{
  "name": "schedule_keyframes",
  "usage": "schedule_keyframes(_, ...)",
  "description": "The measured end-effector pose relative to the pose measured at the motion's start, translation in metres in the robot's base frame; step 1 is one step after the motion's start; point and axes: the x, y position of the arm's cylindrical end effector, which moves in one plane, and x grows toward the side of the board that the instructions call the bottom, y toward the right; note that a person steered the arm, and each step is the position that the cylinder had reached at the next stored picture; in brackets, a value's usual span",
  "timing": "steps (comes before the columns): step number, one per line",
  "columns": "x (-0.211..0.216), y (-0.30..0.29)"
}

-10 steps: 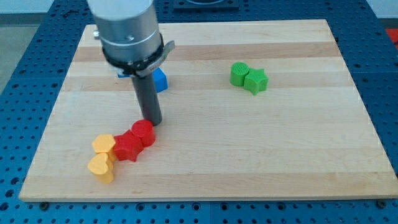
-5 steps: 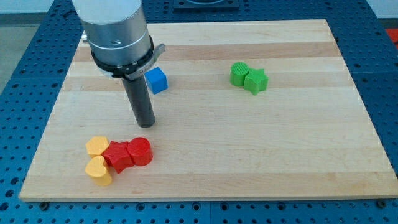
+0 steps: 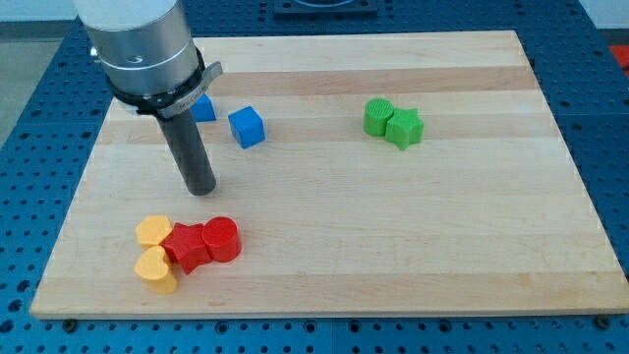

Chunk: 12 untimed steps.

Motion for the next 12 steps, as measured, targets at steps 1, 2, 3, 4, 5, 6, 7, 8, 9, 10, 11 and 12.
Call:
schedule_keyframes(1,-0.028,-0.016)
schedule_keyframes(2,-0.032,-0.038)
schedule_keyframes(3,-0.047,-0.063)
schedule_keyframes(4,-0.077,-0.081)
schedule_keyframes(5,-0.096,-0.09)
schedule_keyframes(6,-0.113,-0.09)
schedule_keyframes(7,-0.134,-0.07)
schedule_keyframes(8,-0.136,-0.065)
schedule_keyframes(9,-0.136,-0.042)
schedule_keyframes(10,-0.135,0.01)
schedule_keyframes(11,-0.138,0.039)
schedule_keyframes(12,-0.138,0.066)
